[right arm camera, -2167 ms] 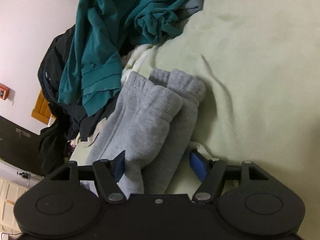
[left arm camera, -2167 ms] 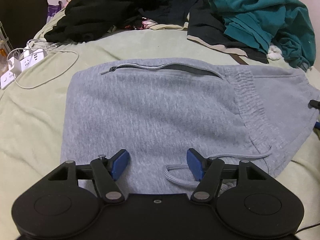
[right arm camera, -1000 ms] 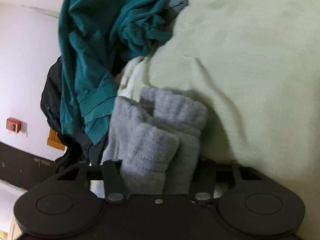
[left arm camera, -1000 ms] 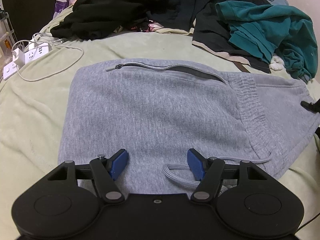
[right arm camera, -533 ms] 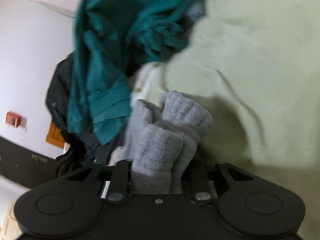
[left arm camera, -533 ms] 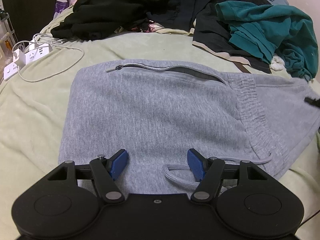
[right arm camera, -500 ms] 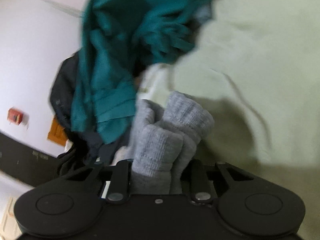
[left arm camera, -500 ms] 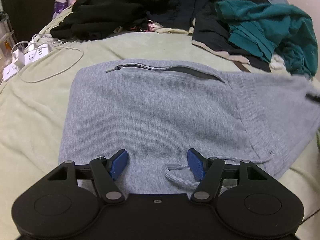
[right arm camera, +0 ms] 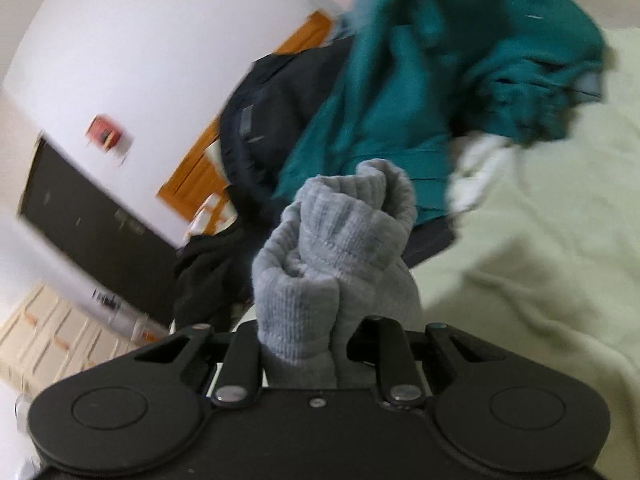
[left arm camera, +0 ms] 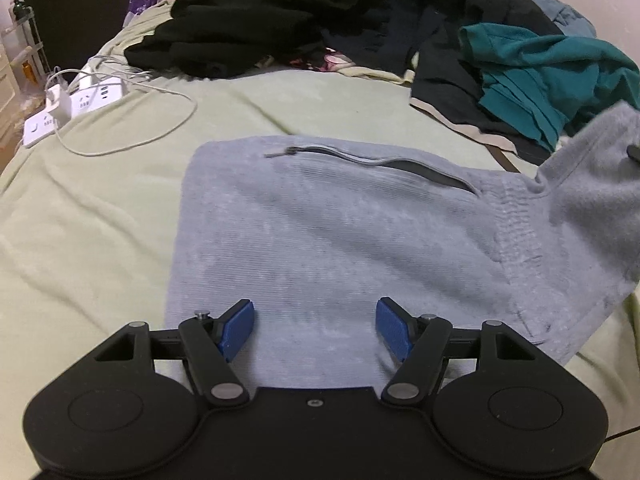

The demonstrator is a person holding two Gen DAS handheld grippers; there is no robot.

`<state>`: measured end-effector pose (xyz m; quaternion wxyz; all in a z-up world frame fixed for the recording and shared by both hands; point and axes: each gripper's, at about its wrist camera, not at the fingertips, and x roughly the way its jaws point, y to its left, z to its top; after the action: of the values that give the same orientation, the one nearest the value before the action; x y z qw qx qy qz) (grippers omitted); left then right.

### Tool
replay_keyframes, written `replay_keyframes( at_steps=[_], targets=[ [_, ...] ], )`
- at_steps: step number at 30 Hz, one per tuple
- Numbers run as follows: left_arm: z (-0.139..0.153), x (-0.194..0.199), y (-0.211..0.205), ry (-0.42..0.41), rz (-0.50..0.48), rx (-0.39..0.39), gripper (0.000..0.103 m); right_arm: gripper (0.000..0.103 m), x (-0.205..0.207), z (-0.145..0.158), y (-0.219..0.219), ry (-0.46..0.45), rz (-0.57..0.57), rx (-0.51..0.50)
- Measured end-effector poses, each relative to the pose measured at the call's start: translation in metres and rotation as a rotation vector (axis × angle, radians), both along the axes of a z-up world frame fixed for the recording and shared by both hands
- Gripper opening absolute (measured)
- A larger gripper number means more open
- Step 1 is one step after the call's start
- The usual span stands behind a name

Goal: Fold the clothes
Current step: 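Carry the held cuffs over the pants toward the waistband with the right tool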

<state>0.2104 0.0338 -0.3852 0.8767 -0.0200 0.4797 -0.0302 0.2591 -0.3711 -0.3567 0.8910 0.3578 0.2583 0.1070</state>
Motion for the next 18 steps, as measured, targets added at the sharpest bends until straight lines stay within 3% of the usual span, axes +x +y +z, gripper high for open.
replay_keyframes(
  at_steps=[8,18],
  targets=[
    [0.005,-0.006,0.035,-0.003,0.043,-0.016,0.073,0.016,0.005,0.016,0.09,-0.032,0.171,-0.026],
    [0.006,-0.014,0.079,-0.007,0.104,-0.048,0.073,0.016,-0.005,0.013,0.19,-0.01,0.34,-0.073]
  ],
)
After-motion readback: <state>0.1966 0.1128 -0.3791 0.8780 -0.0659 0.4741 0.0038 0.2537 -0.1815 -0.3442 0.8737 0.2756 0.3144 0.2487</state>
